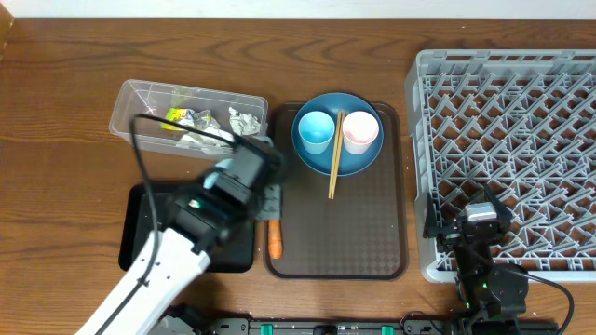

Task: Sort waste into correct bins and load items into the dishwasher rack
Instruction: 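Lift the rice bowl and carry it left over the black tray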

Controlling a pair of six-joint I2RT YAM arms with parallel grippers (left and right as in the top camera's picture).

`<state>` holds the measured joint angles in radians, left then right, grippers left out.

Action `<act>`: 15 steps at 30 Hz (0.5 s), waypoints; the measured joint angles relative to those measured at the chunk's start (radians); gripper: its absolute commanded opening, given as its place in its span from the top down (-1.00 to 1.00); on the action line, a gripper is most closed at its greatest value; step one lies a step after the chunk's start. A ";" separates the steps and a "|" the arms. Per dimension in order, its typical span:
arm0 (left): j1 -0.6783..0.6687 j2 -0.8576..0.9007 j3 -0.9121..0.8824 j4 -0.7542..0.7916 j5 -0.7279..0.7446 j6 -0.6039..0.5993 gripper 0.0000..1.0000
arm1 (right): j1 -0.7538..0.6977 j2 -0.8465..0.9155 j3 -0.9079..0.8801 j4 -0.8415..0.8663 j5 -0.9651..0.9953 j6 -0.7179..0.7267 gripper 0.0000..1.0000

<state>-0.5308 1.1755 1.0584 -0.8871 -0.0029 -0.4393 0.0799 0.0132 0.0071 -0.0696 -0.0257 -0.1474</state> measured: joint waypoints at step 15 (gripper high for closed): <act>0.436 0.000 0.000 0.009 0.350 0.145 0.88 | 0.000 0.000 0.000 0.000 0.000 0.000 -0.99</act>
<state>-0.0944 1.1755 1.0584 -0.8780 0.3473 -0.2947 0.0799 0.0132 0.0071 -0.0692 -0.0257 -0.1474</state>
